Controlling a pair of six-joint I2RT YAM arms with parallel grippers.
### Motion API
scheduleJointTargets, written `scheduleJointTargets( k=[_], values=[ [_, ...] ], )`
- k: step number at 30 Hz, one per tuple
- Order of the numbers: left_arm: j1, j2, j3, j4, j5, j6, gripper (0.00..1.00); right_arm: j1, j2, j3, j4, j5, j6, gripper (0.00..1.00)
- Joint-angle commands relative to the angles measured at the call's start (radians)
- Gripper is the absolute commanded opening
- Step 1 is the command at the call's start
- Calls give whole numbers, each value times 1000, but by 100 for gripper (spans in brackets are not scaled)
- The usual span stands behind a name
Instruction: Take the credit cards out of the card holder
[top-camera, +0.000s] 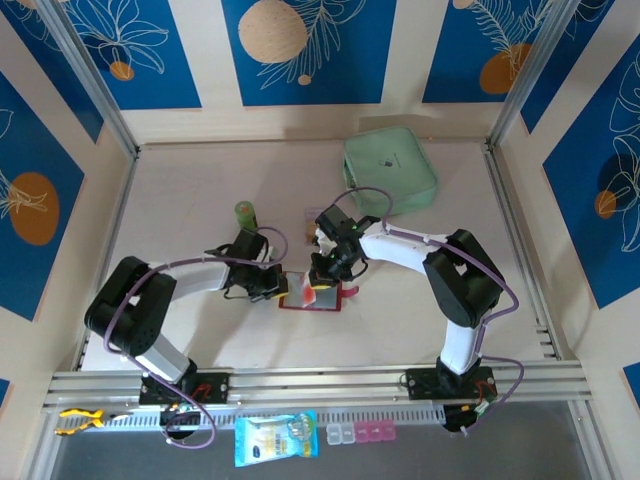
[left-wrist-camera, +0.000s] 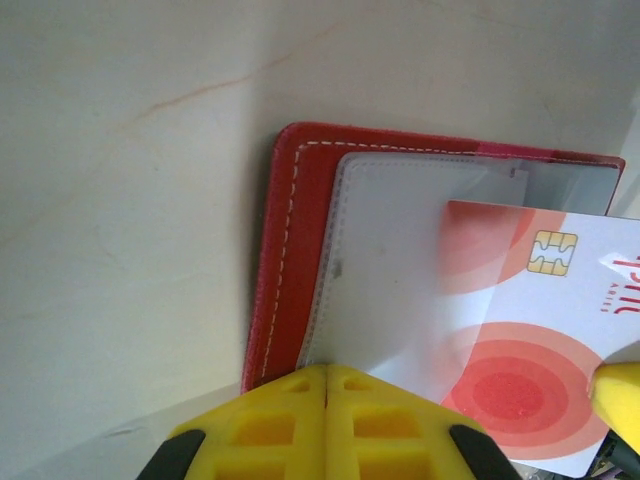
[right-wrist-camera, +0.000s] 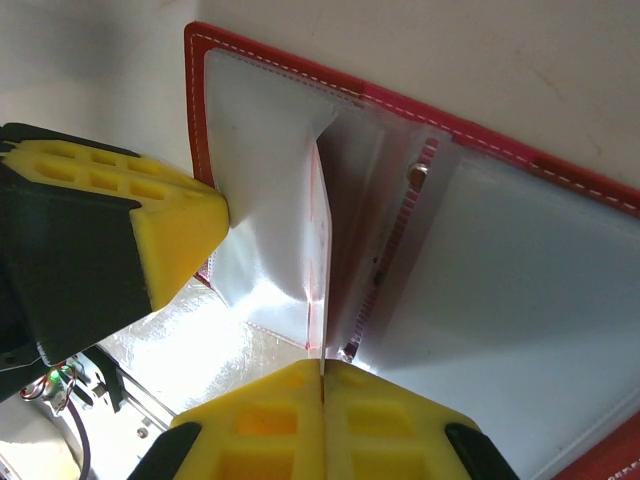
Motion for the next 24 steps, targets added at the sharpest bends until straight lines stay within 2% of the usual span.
scheduleJointTargets(
  k=[1,10,15,18,24],
  values=[
    [-17,29,16,-16,3,-1,1,8,14,20,-23,7,-4,7],
    [9,-14,-20,-69,-49,9,1,-15,-52,30,-101,52,-34,7],
    [25,-44,-42,-81,-59,10,1,-34,-90,46,-131,45,-105,5],
    [32,-59,-56,-84,-65,5,1,-45,-100,82,-168,45,-214,4],
    [40,-93,-79,-80,-71,-8,2,-73,-74,197,-298,121,-546,0]
  ],
)
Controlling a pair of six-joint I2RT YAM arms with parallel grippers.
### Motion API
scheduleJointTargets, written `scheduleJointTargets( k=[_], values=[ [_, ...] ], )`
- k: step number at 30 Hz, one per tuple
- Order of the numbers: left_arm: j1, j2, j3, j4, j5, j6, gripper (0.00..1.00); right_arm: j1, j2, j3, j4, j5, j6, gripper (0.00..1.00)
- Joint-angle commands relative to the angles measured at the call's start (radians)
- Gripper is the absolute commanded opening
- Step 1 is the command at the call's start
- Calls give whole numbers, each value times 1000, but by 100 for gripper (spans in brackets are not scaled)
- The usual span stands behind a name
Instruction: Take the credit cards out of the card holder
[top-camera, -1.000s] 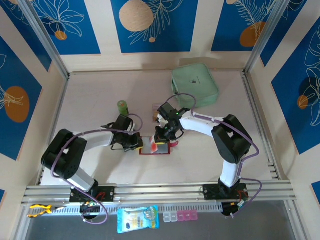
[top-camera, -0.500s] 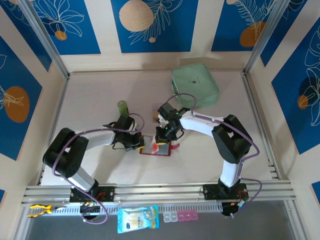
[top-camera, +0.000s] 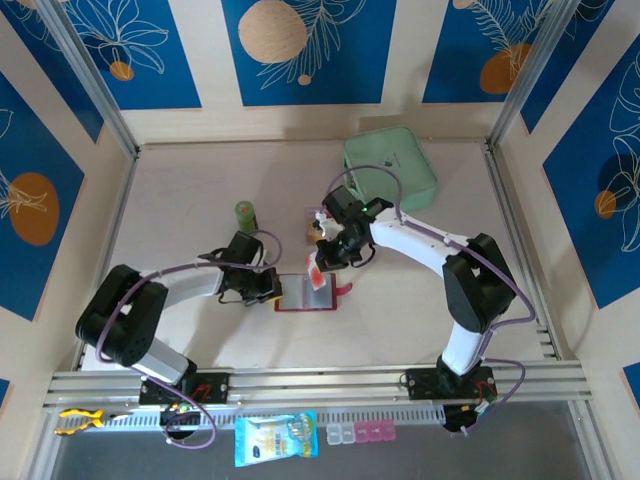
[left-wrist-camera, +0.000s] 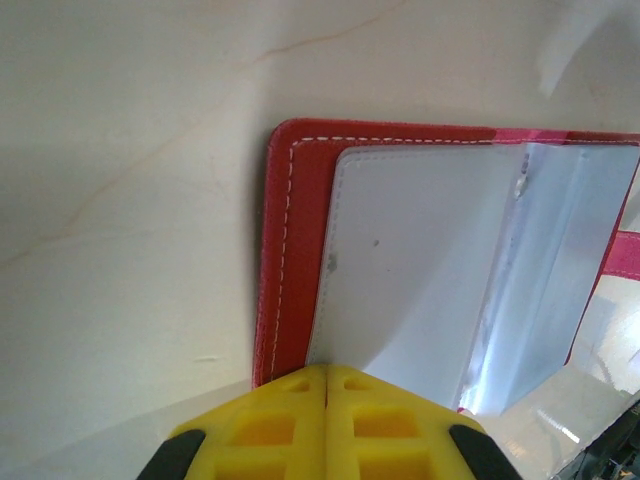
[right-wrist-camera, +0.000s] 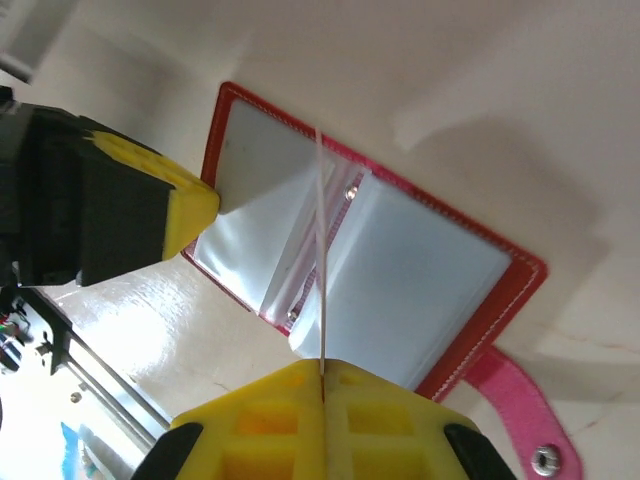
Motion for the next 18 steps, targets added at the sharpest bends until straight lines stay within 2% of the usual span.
scheduleJointTargets(
  k=[1,8,11,13,18],
  values=[
    [12,-24,-29,-41,-31,-12,2,-32,3,66,-117,33,-269,0],
    [11,-36,-39,-25,-27,-29,5,-115,49,174,-161,78,-710,0],
    [12,-45,-38,-22,-22,-31,7,-135,83,244,-204,136,-873,0],
    [12,-57,-37,-21,-22,-33,9,-150,111,294,-227,182,-940,0],
    [12,-78,-36,-12,-14,-41,12,-186,199,442,-294,169,-1055,0]
  ],
)
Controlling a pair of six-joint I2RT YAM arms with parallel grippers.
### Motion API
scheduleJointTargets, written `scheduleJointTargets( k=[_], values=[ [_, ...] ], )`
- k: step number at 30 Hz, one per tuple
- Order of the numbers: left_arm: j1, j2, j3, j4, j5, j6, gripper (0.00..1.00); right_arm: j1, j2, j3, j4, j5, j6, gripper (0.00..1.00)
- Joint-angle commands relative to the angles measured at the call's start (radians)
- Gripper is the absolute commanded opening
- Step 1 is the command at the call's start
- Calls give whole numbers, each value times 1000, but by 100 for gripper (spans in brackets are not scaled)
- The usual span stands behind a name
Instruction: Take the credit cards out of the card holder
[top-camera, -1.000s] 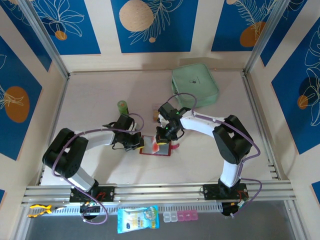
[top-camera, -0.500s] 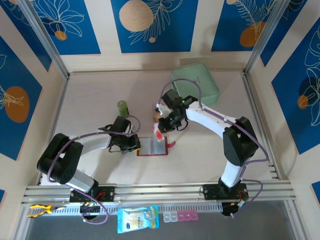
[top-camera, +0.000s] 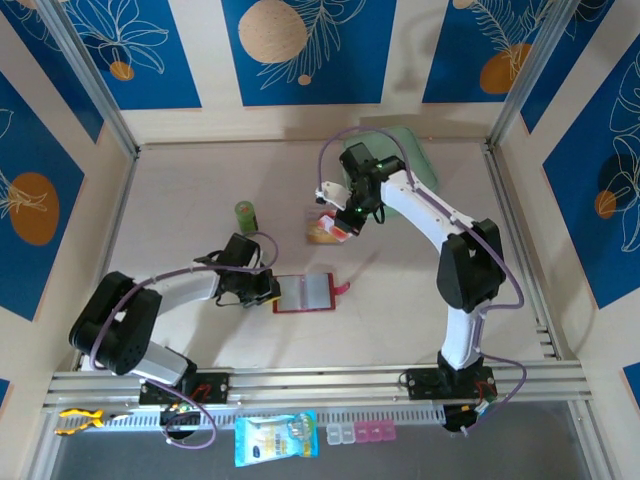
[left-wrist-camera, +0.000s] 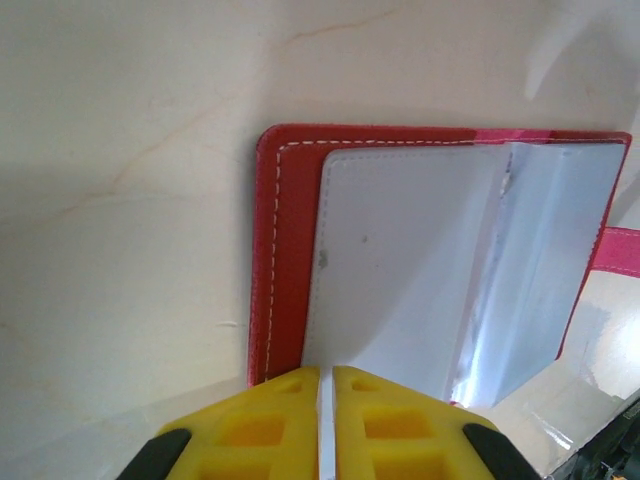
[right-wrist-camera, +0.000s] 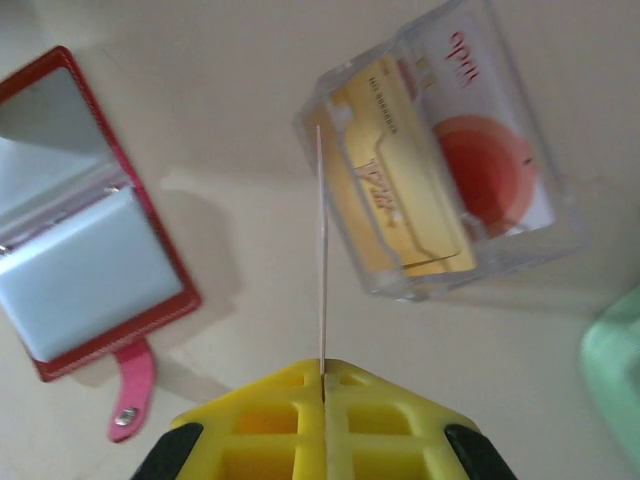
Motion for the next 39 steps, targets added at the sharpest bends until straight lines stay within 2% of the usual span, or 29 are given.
scheduleJointTargets(
  k=[1,11,16,24,30,34,39],
  values=[
    [9,-32,-9,-9,3,-9,13,-14,58,96,-90,8,-167,0],
    [13,-113,16,-55,-40,-16,19,-35,262,422,-198,-14,-258,0],
    [20,-131,39,-80,-54,-3,19,-43,338,521,-228,-13,-286,0],
    [52,-161,41,-101,-68,10,20,-56,360,486,-186,-15,-323,2],
    [74,-189,31,-105,-75,21,26,-59,365,456,-160,-24,-327,9],
    [100,-206,27,-119,-71,45,34,-60,351,449,-138,-27,-306,21],
    [155,-243,24,-154,-83,85,47,-63,284,388,-75,-23,-266,24]
  ],
)
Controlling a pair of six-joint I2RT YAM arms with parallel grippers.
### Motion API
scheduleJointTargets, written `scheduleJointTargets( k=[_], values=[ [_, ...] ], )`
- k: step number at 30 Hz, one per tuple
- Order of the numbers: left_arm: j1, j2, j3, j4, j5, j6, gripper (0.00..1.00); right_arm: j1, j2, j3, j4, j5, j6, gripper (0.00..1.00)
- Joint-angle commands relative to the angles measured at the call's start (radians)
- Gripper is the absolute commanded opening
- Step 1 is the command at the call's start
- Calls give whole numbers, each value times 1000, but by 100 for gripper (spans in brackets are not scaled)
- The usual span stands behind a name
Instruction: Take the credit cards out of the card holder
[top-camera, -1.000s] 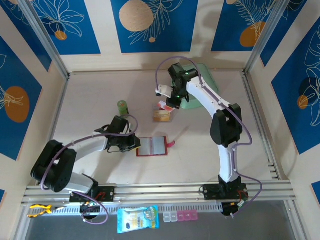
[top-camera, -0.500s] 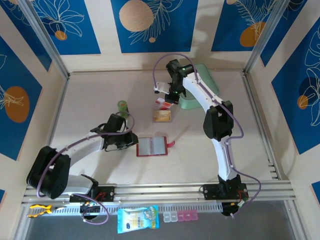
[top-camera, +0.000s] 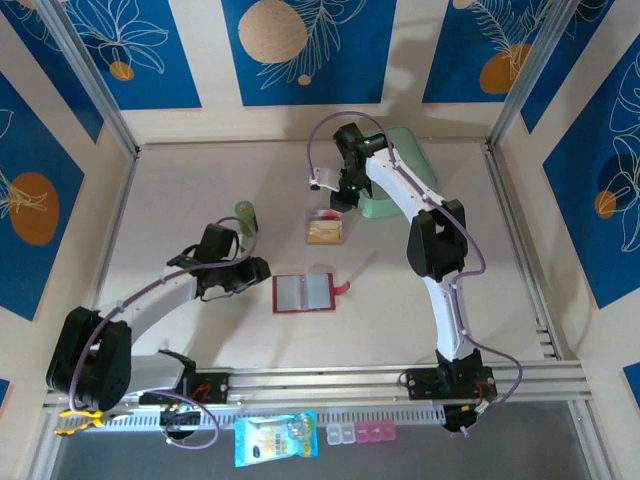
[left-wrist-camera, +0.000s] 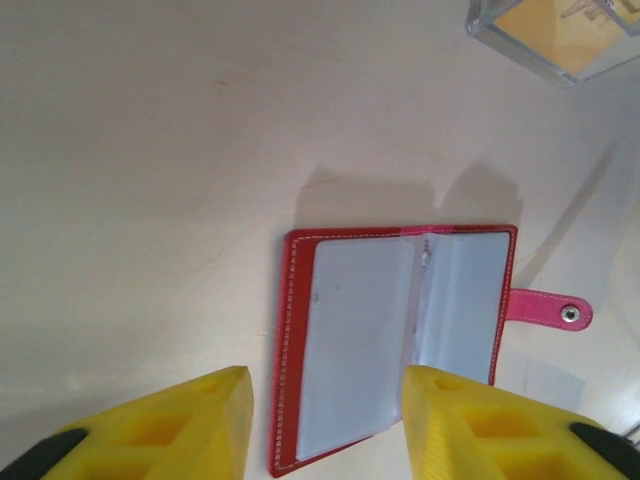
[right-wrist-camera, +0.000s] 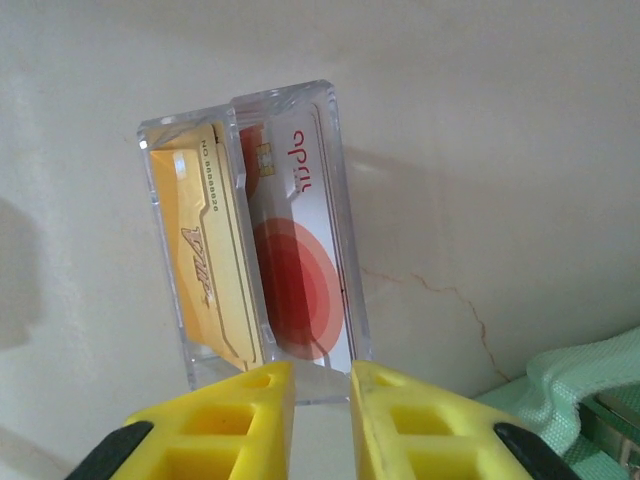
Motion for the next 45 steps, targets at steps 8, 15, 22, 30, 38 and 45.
scheduleJointTargets(
  k=[8,15,22,30,38,45],
  values=[
    [133,-55,16,-87,-113,120,84,-52,-285,-345,257,-21,231,48],
    [186,-55,31,-121,-332,226,100,-116,-514,-697,473,13,424,99],
    [200,-91,10,-9,-512,379,99,-231,-735,-1071,722,81,639,99],
    [207,-79,-43,228,-668,579,100,-390,-898,-1445,1120,85,908,99],
    [223,29,-204,808,-675,770,99,-377,-873,-1615,1528,110,942,99],
    [273,196,-248,1111,-519,772,99,-377,-799,-1632,1705,98,939,99]
  ],
)
